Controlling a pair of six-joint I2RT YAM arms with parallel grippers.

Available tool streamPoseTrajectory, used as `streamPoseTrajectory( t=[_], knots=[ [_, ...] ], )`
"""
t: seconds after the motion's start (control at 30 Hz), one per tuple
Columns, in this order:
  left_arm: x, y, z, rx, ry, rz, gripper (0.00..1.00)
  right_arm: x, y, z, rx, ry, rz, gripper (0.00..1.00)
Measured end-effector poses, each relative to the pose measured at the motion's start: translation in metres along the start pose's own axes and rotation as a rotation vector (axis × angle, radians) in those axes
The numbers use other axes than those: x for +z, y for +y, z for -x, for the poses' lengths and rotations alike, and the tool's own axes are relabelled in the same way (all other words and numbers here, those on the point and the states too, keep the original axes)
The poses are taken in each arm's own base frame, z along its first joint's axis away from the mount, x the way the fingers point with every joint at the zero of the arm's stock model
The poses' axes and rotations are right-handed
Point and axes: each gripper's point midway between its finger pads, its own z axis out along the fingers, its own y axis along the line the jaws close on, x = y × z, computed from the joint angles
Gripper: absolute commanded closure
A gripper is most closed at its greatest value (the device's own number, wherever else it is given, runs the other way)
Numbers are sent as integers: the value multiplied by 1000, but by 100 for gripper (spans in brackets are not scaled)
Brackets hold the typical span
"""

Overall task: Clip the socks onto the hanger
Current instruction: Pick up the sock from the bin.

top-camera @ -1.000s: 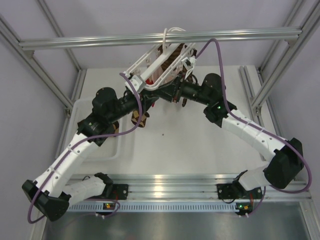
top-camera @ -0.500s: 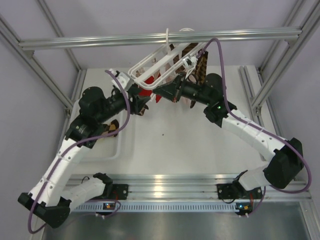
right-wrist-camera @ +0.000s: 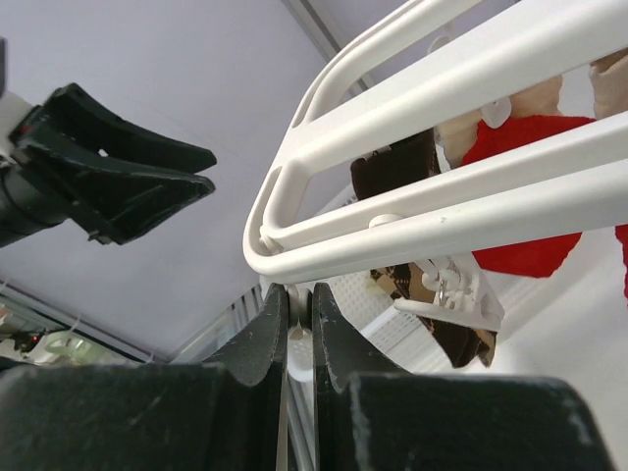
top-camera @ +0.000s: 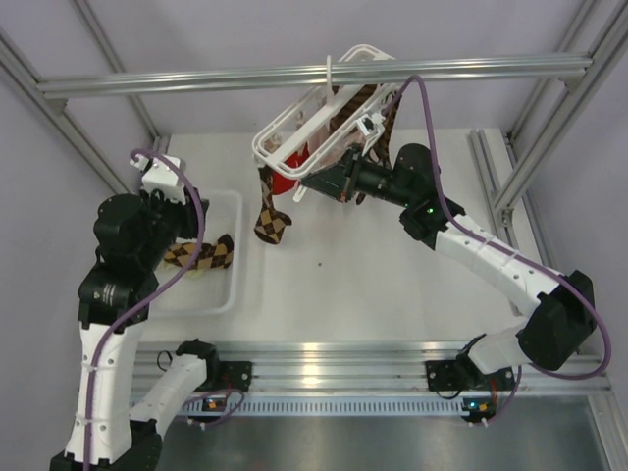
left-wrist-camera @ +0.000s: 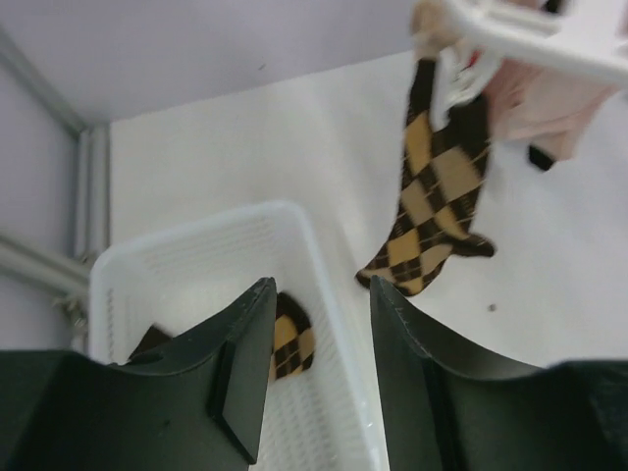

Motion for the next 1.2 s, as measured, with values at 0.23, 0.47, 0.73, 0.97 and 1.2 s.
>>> streamPoseTrajectory(
  t=[0.23,0.47,0.73,0.97,1.2],
  knots=[
    [4,59,-80,16,348,288,48,-1,-3,-5,10,18,-13,100],
    [21,137,-166,-257,675,527,50,-1,-4,-6,6,26,-19,100],
    [54,167,-214,-439,793,701,49,-1,-2,-1,-13,25,-19,100],
    [73,192,-259,-448,895,847,48,1,0,3,-18,18,-17,100],
    [87,209,-284,-428,913,921,48,1,-3,2,-23,15,-25,100]
  ],
)
